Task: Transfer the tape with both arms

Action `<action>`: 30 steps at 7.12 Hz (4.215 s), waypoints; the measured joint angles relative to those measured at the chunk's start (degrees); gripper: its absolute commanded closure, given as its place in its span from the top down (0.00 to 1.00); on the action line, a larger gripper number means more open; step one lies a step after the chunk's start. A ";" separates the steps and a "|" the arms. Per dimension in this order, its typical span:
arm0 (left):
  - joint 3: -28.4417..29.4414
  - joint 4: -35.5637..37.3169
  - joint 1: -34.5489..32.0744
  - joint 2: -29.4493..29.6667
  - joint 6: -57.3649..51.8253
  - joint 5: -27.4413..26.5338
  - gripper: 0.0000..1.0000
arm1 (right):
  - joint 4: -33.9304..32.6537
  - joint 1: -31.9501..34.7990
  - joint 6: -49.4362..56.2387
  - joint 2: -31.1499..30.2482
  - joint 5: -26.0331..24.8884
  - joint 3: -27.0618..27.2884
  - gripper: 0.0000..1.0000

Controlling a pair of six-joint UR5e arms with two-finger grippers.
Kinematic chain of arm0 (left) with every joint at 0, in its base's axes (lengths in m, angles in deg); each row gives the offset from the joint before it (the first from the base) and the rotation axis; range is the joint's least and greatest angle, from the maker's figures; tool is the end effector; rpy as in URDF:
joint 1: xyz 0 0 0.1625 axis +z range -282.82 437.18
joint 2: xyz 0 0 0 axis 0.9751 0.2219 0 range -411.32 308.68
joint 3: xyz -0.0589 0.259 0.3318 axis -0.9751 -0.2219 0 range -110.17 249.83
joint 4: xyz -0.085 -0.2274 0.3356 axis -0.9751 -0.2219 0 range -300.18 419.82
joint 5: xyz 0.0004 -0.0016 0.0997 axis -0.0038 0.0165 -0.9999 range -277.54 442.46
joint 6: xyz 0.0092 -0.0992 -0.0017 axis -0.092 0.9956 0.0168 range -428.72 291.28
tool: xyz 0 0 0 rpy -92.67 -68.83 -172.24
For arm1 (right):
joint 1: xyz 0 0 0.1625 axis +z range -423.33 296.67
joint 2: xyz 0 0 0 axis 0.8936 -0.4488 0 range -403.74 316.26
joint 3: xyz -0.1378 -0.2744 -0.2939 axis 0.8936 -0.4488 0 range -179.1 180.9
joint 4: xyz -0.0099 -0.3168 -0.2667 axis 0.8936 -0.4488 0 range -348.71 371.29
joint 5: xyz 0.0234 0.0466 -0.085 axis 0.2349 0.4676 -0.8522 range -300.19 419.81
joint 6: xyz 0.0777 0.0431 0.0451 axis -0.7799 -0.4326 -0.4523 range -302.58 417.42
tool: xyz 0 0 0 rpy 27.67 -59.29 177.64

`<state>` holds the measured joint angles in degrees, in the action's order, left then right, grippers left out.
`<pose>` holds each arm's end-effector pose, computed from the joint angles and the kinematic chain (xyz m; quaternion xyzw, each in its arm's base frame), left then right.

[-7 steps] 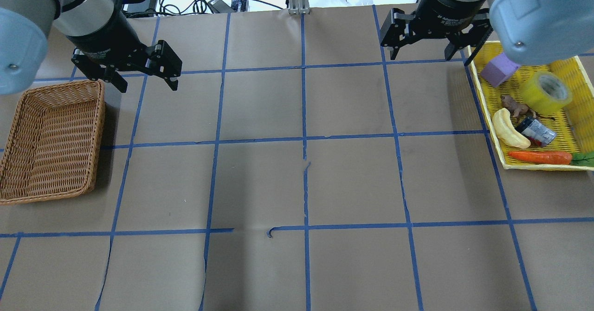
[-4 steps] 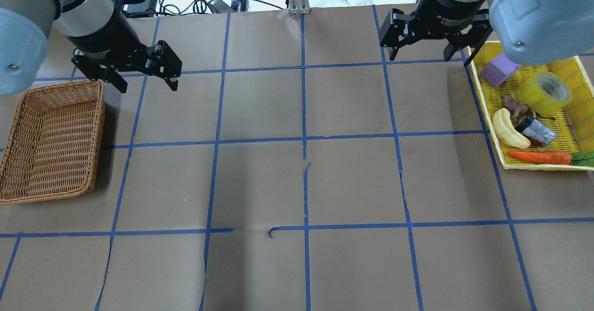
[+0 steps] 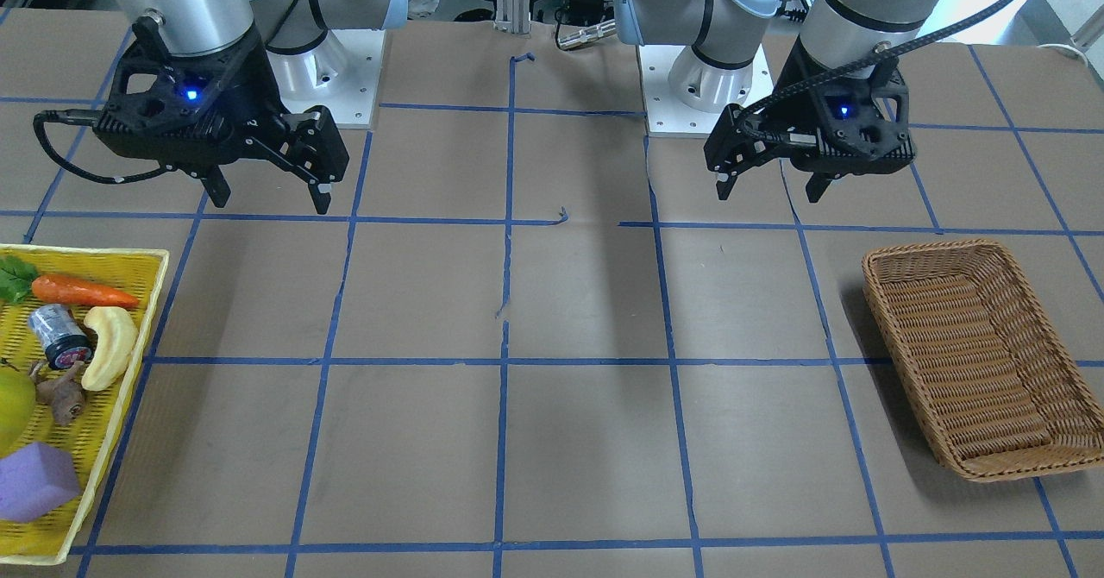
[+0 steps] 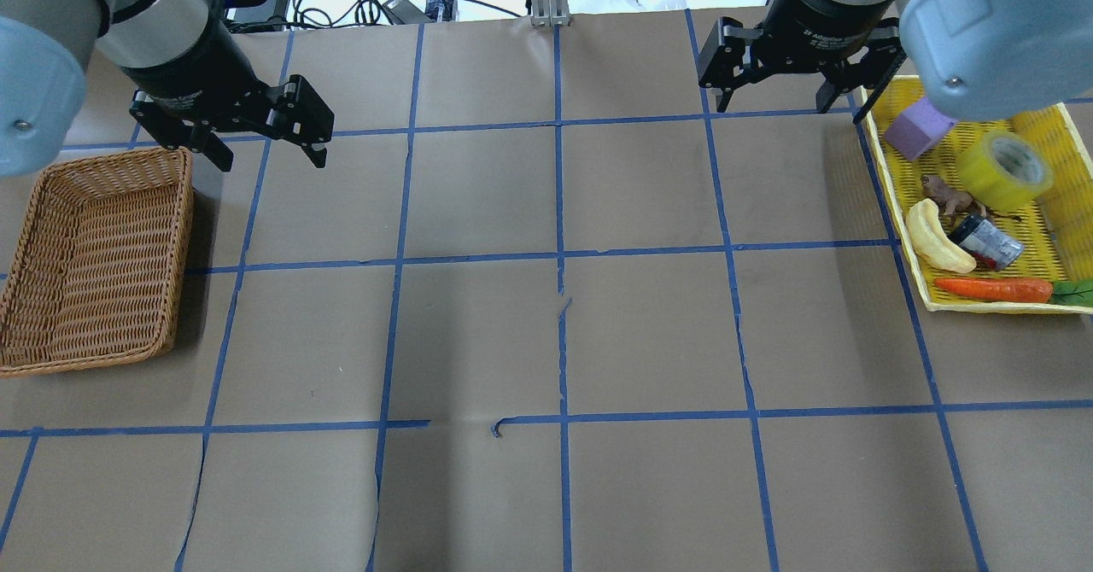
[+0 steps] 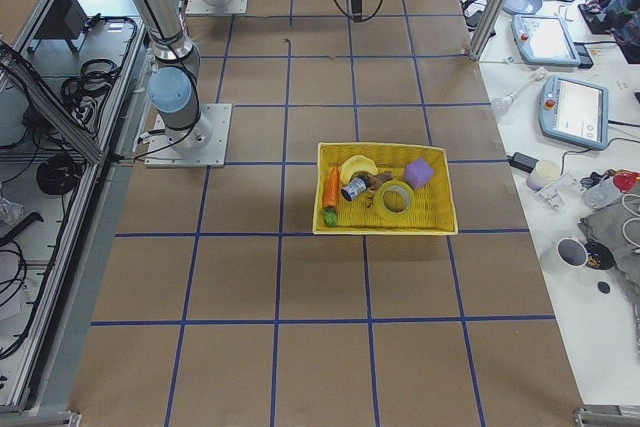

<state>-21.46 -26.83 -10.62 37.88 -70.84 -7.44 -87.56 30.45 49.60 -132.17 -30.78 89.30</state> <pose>-0.1145 -0.4955 0.4896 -0.0007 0.9997 -0.0249 0.0001 0.1662 -0.5079 0.5045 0.0355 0.9964 -0.0776 0.0027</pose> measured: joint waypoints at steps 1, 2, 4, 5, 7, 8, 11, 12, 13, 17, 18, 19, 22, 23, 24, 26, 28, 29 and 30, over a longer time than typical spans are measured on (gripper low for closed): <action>-0.01 -0.01 -0.01 -0.04 0.00 0.01 1.00 | -0.02 0.00 0.00 0.00 0.03 -0.03 1.00; -0.02 -0.01 -0.05 -0.06 0.00 0.04 1.00 | -0.05 0.00 0.00 0.01 0.05 -0.05 1.00; -0.03 -0.01 -0.07 -0.07 0.00 0.07 1.00 | -0.10 0.00 0.00 0.01 0.07 -0.06 1.00; -0.03 0.01 -0.04 -0.08 0.00 0.10 1.00 | -0.11 0.00 -0.02 0.01 0.06 -0.07 1.00; -0.03 0.01 -0.01 -0.08 0.00 0.11 1.00 | -0.12 0.00 -0.02 0.01 0.07 -0.07 1.00; -0.03 0.01 -0.01 -0.08 0.00 0.14 1.00 | -0.14 0.00 -0.01 0.01 0.07 -0.07 1.00; -0.03 0.07 0.00 -0.07 0.00 0.16 1.00 | -0.59 -0.79 3.74 0.61 0.12 -0.21 1.00; -0.03 0.08 0.00 -0.08 0.01 0.16 1.00 | -0.91 -2.89 11.73 1.23 0.15 -0.52 1.00; -0.03 0.08 0.00 -0.08 0.00 0.16 1.00 | -1.05 -7.14 21.60 1.94 0.40 -0.99 1.00; -0.03 0.04 0.18 -0.07 -0.07 0.16 1.00 | -5.68 -30.61 54.22 10.69 9.71 -2.18 1.00; -0.03 0.05 0.20 -0.07 -0.08 0.16 1.00 | -7.52 -35.61 56.19 15.41 12.93 -3.19 1.00; -0.03 0.07 0.22 -0.07 -0.08 0.18 1.00 | -10.24 -38.94 57.59 21.08 14.92 -4.79 1.00; -0.09 0.08 0.15 -0.08 -0.08 0.25 1.00 | -13.02 -41.46 59.61 30.13 16.44 -5.68 0.87; -0.08 0.08 0.11 -0.07 -0.08 0.27 1.00 | -13.02 -41.56 59.70 30.72 16.26 -4.40 0.68; -0.09 0.08 0.09 -0.08 -0.08 0.31 1.00 | -13.10 -41.59 59.83 30.98 16.14 -3.09 0.36; -0.11 0.08 0.10 -0.08 -0.09 0.34 1.00 | -13.25 -41.58 61.07 31.08 15.76 -2.19 0.10; -0.10 0.08 0.16 -0.08 -0.05 0.34 1.00 | -13.89 -41.58 62.18 30.89 15.17 -2.63 0.07; -0.09 0.08 0.17 -0.08 -0.06 0.34 1.00 | -13.96 -41.58 62.44 30.54 15.05 -3.61 0.08; -0.09 0.08 0.17 -0.08 -0.08 0.34 1.00 | -13.47 -41.17 62.32 29.40 14.84 -5.35 0.08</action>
<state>-21.55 -26.75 -10.45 37.80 -70.91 -7.10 -101.03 -10.72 111.92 -102.78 -15.94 83.95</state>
